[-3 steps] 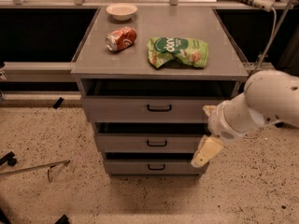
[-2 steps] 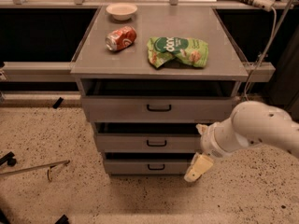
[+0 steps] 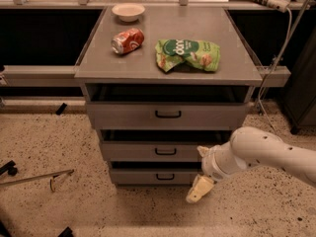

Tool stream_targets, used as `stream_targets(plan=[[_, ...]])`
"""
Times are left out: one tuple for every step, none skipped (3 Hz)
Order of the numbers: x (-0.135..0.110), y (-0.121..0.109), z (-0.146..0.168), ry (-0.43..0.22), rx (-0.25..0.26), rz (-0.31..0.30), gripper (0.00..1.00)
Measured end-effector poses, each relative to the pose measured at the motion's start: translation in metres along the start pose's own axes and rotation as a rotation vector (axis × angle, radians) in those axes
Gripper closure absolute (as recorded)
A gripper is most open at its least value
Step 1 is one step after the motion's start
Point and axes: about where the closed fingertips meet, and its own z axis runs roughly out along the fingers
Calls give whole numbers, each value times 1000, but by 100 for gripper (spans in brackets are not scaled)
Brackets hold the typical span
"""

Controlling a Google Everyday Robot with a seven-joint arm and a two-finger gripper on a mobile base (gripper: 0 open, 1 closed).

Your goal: Open middle drawer

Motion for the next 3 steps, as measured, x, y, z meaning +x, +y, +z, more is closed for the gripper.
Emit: stream_targets(plan=[[11,-15,26,3,24,48,0],[22,-37,47,-26,87,112,0],[36,-58,67,-64,152,162,0]])
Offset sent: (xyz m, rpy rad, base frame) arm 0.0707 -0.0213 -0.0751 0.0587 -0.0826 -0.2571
